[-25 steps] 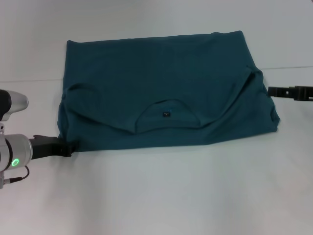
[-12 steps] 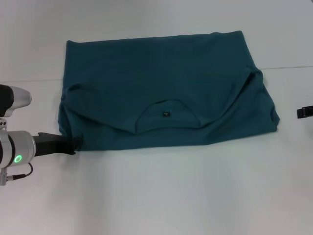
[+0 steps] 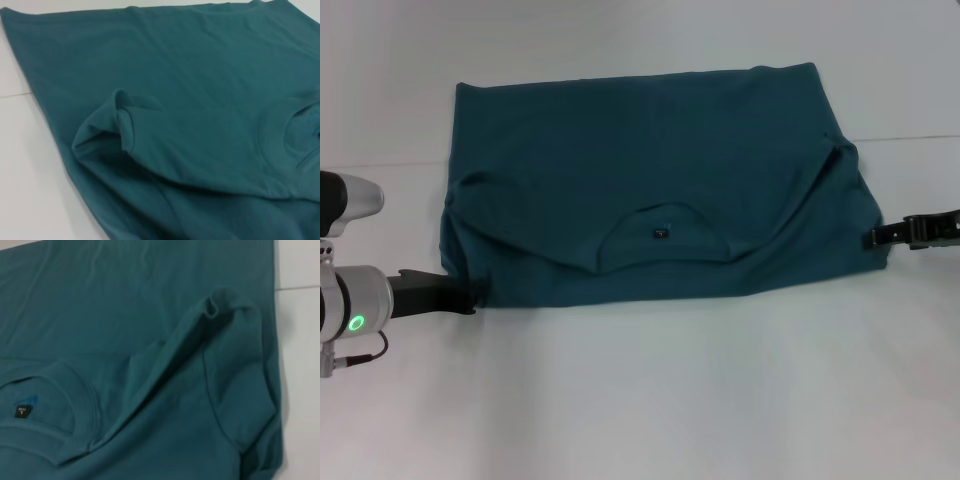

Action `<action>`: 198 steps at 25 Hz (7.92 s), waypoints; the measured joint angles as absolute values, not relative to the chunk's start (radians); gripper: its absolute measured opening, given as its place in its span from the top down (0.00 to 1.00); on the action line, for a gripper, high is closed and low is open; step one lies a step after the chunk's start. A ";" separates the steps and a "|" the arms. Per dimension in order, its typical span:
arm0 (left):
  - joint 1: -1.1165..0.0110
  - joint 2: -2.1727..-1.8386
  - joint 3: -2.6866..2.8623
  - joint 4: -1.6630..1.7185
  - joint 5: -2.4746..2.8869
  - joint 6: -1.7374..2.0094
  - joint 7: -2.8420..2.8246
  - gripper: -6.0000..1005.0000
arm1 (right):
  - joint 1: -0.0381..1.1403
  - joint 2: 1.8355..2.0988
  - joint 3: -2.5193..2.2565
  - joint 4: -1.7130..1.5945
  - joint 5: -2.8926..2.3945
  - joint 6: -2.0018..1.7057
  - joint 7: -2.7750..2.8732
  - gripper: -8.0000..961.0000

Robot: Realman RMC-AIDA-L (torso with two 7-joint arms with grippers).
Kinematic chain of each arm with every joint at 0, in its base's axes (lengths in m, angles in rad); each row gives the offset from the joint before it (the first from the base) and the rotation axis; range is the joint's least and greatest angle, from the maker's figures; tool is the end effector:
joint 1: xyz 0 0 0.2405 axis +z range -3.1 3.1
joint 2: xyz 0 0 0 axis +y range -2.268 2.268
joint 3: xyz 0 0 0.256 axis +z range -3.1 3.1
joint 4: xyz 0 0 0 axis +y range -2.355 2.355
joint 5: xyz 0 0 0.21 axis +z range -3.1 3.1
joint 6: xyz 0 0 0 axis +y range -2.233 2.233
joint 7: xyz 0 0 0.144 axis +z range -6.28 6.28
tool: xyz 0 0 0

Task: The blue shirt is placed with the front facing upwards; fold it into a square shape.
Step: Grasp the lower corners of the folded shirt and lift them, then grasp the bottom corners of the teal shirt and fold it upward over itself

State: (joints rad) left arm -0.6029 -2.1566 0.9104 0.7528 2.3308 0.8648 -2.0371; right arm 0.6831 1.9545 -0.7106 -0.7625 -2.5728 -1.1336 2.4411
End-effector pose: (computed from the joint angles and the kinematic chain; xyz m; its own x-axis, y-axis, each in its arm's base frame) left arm -0.2813 0.3988 -0.0264 0.6562 0.6670 0.3529 0.7350 -0.4594 -0.4987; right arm 0.3121 0.4132 0.0761 0.3716 -0.8373 -0.4011 -0.8703 -0.1637 -0.4645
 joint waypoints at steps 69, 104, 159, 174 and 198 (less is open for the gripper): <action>-0.745 -2.040 0.863 0.817 2.321 1.007 -2.142 0.99 | 0.755 1.898 -0.748 -0.891 -2.491 -1.130 2.501 0.97; -0.798 -2.017 0.862 0.839 2.320 1.109 -2.199 0.99 | 0.790 1.939 -0.678 -1.009 -2.699 -1.184 2.549 0.96; -0.491 -2.093 0.627 1.100 2.138 1.634 -2.058 0.99 | 0.528 1.901 -0.441 -1.137 -2.336 -1.672 2.396 0.93; -0.323 -2.133 0.618 1.089 2.089 1.774 -1.978 0.99 | 0.296 1.909 -0.417 -0.975 -2.246 -1.726 2.273 0.93; -0.172 -2.161 0.630 1.103 2.137 1.918 -1.934 0.99 | 0.156 1.927 -0.390 -0.880 -2.324 -1.822 2.145 0.92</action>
